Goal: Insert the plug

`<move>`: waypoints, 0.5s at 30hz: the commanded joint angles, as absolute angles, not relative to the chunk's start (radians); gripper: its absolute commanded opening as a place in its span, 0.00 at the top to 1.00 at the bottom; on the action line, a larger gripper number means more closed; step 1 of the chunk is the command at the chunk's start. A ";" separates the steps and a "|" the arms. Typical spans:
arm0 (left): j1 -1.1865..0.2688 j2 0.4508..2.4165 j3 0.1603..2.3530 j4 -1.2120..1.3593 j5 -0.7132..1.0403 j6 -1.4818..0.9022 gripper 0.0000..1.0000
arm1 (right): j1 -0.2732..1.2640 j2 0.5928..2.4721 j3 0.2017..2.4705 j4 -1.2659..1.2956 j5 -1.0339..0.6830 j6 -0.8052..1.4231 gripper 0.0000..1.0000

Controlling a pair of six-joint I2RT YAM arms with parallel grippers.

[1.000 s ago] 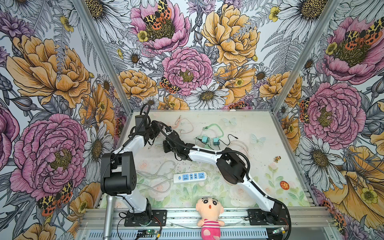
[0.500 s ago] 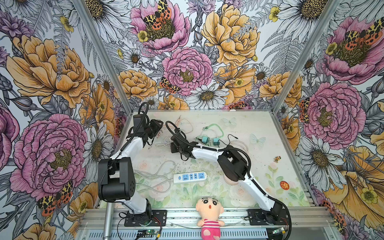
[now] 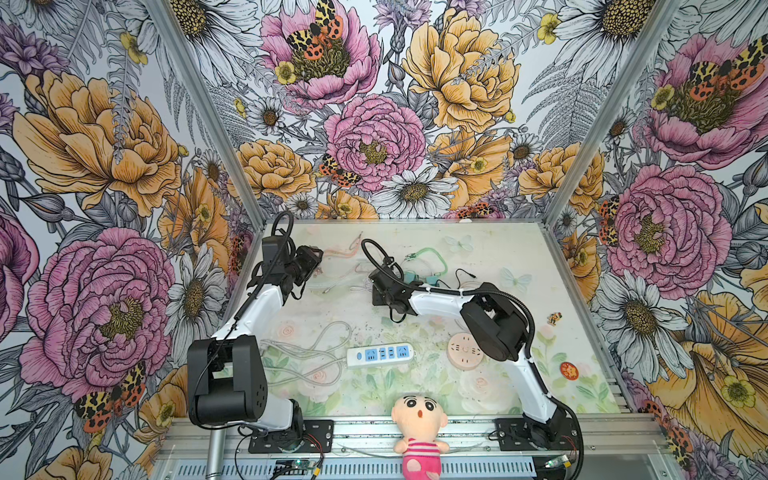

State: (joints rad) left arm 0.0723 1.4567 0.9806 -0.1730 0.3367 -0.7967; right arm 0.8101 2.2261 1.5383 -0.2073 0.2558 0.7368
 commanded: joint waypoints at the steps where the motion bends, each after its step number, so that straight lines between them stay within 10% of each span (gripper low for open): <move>1: 0.082 1.427 0.970 -0.187 0.296 -0.802 0.63 | 0.798 2.148 1.463 -0.242 0.318 0.752 0.90; 15: 0.081 1.381 0.953 -0.337 0.145 -0.708 0.63 | 0.641 2.052 1.376 -0.240 0.347 0.705 0.90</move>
